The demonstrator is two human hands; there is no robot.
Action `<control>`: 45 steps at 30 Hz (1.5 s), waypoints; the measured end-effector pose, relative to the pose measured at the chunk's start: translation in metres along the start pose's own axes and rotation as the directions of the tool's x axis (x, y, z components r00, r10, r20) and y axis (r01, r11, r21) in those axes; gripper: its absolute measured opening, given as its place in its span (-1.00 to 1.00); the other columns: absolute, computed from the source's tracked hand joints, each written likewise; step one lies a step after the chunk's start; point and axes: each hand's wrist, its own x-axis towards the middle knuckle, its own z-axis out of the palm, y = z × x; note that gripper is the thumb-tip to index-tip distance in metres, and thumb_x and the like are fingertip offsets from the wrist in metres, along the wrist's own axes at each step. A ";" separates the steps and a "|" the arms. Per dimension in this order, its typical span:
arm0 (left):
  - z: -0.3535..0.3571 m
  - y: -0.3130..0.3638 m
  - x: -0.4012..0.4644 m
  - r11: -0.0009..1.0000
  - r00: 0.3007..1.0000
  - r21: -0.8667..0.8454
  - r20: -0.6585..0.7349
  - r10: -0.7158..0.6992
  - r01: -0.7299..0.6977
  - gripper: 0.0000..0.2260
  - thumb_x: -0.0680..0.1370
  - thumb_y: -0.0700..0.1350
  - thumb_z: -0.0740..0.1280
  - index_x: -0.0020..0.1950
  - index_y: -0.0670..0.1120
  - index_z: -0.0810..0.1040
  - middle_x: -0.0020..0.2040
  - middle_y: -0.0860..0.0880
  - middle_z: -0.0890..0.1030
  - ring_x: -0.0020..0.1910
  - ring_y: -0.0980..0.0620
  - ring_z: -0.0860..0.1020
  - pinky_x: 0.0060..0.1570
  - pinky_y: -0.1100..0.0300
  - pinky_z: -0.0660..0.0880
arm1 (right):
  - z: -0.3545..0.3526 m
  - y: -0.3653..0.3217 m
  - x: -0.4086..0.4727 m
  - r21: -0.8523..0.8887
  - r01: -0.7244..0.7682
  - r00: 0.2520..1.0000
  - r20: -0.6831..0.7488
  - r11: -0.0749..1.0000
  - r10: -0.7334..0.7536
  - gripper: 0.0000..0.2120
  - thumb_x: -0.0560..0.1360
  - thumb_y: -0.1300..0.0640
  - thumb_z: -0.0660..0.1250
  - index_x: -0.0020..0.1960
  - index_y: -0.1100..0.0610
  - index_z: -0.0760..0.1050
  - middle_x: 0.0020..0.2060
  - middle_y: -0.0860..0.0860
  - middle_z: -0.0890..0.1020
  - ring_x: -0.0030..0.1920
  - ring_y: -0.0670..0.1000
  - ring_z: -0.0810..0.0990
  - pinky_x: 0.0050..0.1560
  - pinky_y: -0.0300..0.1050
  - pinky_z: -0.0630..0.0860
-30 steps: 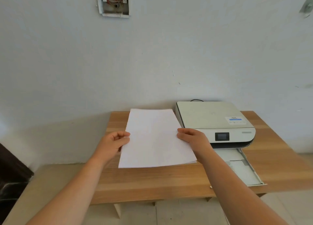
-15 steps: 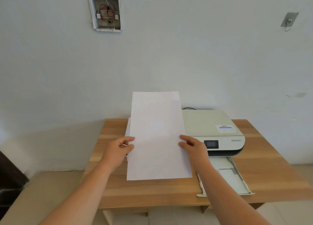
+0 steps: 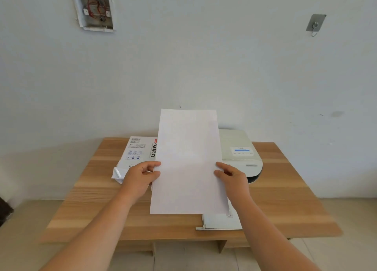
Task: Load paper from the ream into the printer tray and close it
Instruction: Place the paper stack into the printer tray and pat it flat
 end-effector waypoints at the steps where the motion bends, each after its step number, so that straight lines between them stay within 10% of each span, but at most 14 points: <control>1: 0.010 0.000 -0.001 1.000 1.000 0.003 0.007 0.000 0.000 -0.75 0.48 -0.28 0.41 -0.02 0.08 0.63 -0.16 0.02 0.58 -0.20 0.04 0.59 -0.15 0.27 0.53 | -0.010 0.003 0.001 0.004 -0.006 1.000 -0.010 1.000 0.007 -0.74 0.50 0.17 0.40 0.16 -0.05 0.62 -0.01 -0.17 0.60 0.04 -0.05 0.59 0.20 -0.02 0.51; 25: 0.101 -0.001 0.055 0.996 0.986 0.092 0.166 -0.005 -0.010 -0.77 0.49 -0.19 0.42 0.01 0.15 0.61 -0.04 -0.03 0.57 -0.12 -0.01 0.57 -0.07 0.28 0.50 | -0.081 0.021 0.051 -0.034 -0.090 0.987 -0.138 0.995 0.085 -0.72 0.50 0.16 0.40 0.19 -0.01 0.61 0.00 -0.14 0.62 -0.03 -0.09 0.60 -0.05 -0.20 0.52; 45: 0.203 0.004 0.038 0.989 0.996 0.119 0.014 -0.091 0.089 -0.78 0.49 -0.17 0.43 0.00 0.16 0.62 -0.07 -0.02 0.56 -0.11 0.00 0.57 0.02 0.14 0.54 | -0.170 0.053 0.117 -0.065 -0.114 0.992 0.052 0.991 0.118 -0.78 0.48 0.15 0.41 0.10 -0.06 0.63 -0.02 -0.12 0.65 -0.06 -0.09 0.61 -0.15 -0.24 0.46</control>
